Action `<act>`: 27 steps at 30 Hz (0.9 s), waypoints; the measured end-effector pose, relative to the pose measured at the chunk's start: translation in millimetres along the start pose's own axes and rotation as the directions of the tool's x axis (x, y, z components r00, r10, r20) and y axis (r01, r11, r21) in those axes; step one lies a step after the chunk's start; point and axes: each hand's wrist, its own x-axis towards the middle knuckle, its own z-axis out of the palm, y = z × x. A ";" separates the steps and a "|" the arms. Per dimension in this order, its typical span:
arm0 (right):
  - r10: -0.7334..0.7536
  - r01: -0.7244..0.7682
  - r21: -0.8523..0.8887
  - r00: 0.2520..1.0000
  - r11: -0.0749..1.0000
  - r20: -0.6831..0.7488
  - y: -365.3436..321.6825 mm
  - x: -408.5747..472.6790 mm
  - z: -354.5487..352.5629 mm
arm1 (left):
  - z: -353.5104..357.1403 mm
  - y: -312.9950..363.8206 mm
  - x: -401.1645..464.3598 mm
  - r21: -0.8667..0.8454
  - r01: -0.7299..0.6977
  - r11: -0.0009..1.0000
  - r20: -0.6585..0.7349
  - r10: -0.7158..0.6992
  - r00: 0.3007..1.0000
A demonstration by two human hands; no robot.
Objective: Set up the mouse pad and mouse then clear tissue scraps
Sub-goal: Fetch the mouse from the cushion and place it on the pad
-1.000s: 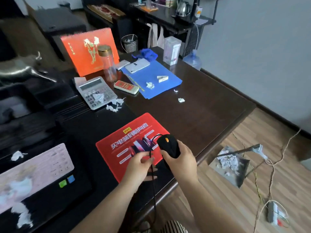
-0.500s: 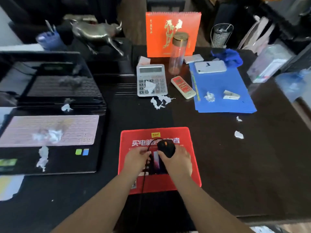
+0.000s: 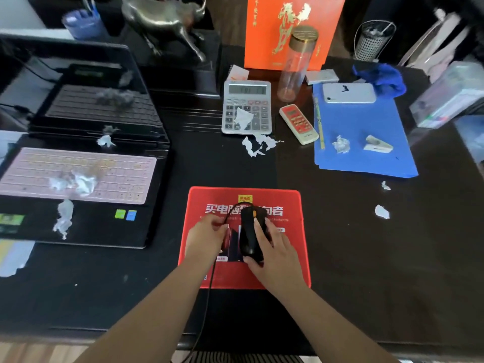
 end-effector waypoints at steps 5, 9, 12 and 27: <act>-0.012 0.012 -0.011 1.000 1.000 0.016 -5.7 -0.8 0.6 | -7.7 -9.4 -12.3 0.011 0.028 1.000 0.037 -0.028 0.999; 0.001 -0.002 0.053 1.000 0.999 0.024 -4.8 -1.6 2.0 | -12.1 -38.2 -41.9 0.097 0.060 0.993 0.135 -0.073 0.988; 0.027 -0.031 0.091 0.998 0.995 0.048 -10.2 -2.5 3.0 | -8.1 -69.9 -70.4 0.107 0.073 0.992 0.212 -0.094 0.973; 0.154 -0.153 0.243 0.988 0.958 0.013 -28.3 -31.7 18.0 | 6.8 -72.0 -97.7 -0.152 0.181 0.972 0.310 -0.127 0.942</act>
